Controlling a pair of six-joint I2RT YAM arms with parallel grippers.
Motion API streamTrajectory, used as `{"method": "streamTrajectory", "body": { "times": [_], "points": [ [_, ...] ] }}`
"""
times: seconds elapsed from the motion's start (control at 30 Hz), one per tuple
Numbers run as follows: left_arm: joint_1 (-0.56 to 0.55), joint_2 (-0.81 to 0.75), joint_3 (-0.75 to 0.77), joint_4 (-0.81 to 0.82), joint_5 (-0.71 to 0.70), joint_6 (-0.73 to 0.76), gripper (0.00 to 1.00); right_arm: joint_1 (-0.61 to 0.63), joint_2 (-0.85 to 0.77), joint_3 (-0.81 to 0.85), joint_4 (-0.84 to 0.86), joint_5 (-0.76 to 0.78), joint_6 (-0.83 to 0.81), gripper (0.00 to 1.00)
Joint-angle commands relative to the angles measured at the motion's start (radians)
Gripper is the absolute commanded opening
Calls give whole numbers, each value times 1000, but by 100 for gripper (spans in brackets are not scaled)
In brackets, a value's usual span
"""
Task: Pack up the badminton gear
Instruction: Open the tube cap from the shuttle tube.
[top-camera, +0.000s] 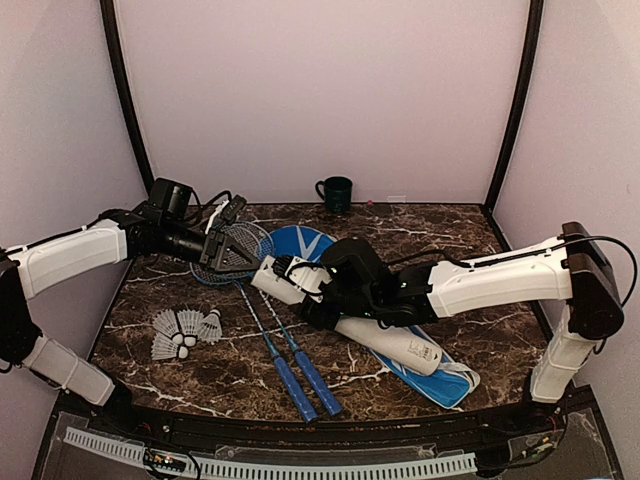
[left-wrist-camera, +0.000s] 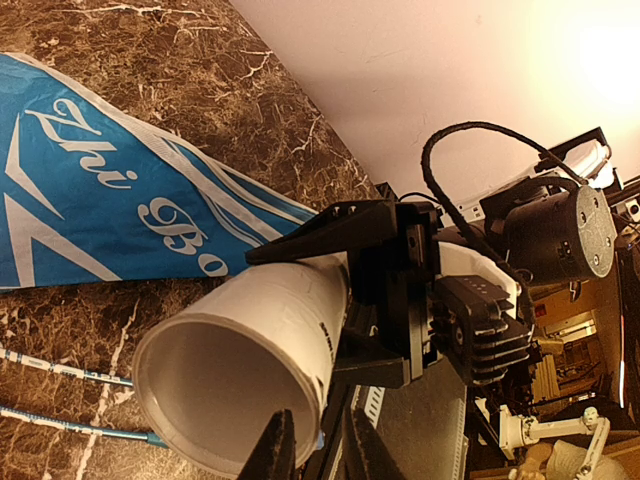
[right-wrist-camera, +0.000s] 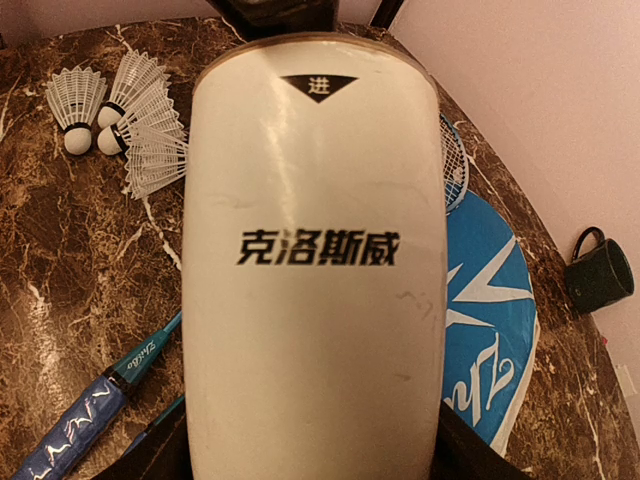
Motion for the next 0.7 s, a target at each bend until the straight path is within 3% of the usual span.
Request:
{"method": "streamTrajectory", "body": {
  "times": [0.0, 0.67],
  "points": [
    [-5, 8, 1, -4, 26, 11, 18, 6, 4, 4, 23, 15, -1, 67],
    [-9, 1, -4, 0, 36, 10, 10, 11, 13, 11, 21, 23, -7, 67]
  ]
}}
